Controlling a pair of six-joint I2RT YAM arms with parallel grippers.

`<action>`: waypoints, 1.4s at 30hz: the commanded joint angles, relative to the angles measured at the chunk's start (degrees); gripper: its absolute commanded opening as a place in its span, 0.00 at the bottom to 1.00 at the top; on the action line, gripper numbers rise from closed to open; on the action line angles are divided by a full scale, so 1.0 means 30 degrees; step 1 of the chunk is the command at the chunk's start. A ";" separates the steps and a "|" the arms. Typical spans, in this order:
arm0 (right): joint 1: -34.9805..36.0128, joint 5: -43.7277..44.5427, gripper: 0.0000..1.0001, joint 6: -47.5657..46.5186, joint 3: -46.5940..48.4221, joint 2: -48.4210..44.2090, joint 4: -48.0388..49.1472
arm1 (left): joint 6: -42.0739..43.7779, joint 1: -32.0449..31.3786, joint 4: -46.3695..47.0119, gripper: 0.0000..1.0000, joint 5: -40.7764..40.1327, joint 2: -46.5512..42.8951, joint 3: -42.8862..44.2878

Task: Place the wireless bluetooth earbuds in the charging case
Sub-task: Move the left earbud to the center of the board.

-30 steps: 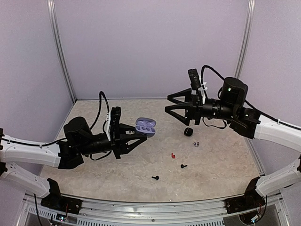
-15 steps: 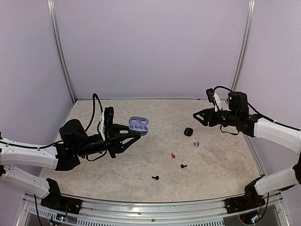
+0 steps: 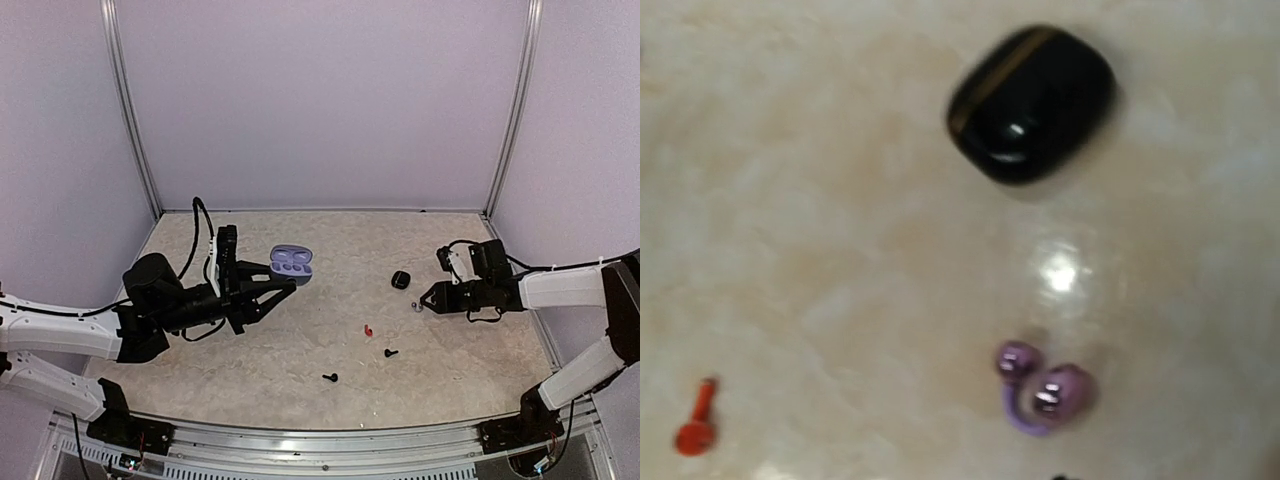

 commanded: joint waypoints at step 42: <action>0.0958 0.2460 0.43 -0.2115 0.2108 0.5264 0.1267 | 0.0062 0.0422 0.1047 0.00 0.0197 0.1080 0.0162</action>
